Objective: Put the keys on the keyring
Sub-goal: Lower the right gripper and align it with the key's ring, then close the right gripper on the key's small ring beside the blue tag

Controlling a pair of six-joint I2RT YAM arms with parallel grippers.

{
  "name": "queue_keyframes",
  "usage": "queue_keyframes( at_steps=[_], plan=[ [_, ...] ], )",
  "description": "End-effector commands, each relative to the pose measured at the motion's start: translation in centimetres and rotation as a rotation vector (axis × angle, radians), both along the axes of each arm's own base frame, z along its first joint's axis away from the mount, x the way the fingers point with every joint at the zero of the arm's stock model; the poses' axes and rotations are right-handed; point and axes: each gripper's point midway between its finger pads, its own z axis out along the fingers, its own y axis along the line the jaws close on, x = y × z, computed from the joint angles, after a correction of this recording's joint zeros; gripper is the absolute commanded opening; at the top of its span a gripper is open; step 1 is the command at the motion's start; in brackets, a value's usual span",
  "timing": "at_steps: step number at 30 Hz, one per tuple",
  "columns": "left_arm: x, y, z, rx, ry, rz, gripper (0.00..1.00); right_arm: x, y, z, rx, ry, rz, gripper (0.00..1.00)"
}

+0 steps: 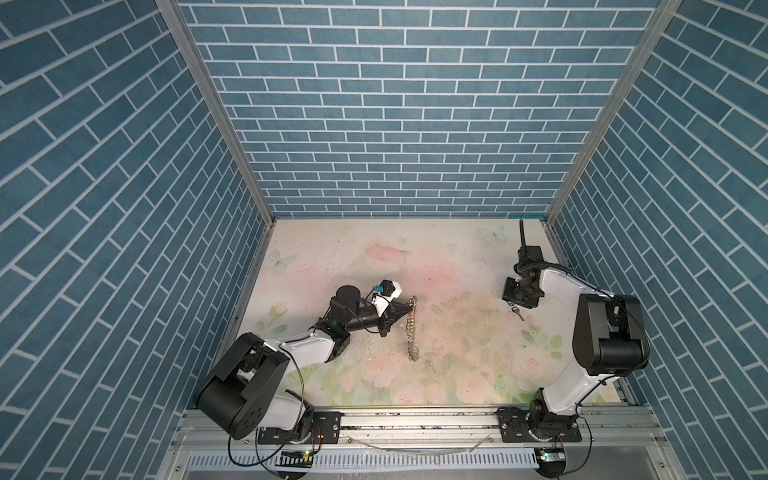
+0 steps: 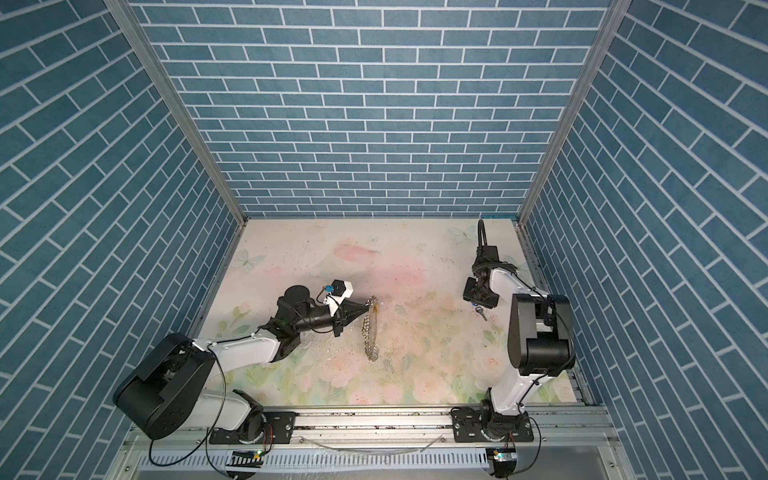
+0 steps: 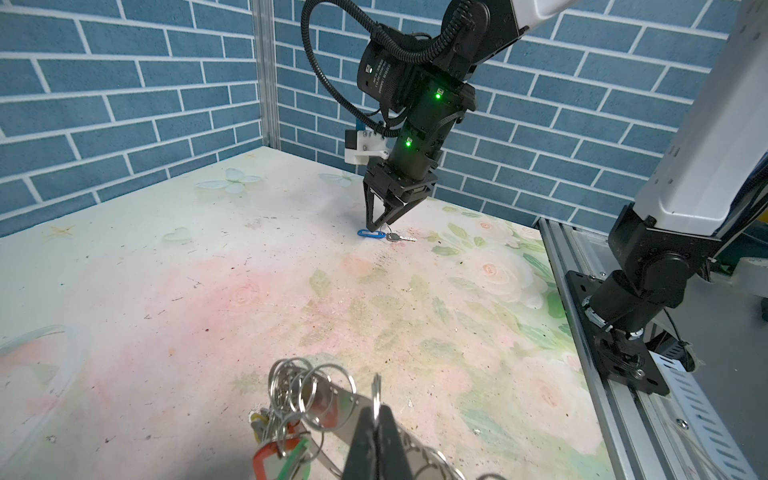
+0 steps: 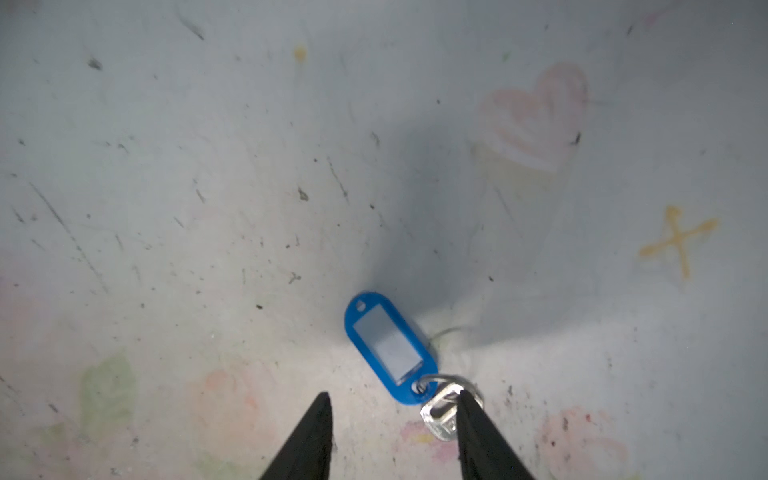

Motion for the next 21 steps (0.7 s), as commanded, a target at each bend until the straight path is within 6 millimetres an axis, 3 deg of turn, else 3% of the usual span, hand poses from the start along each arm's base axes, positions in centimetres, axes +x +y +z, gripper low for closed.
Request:
queue_keyframes(
  at_steps=[1,8,13,21],
  plan=[
    [-0.1,0.2,-0.4,0.013,0.013,-0.002,0.00,1.4,-0.9,0.6,-0.025,-0.003,0.012,0.52],
    [0.0,0.2,-0.6,0.016,0.018,-0.002,0.00,1.7,-0.9,-0.8,0.079,0.048,0.018,0.54],
    [0.0,0.1,-0.7,0.016,0.021,-0.003,0.00,0.7,-0.7,-2.0,0.183,0.077,-0.031,0.52],
    [0.0,0.1,-0.7,0.018,0.018,-0.002,0.00,-1.3,0.1,-1.9,0.258,0.082,-0.059,0.49]
  ],
)
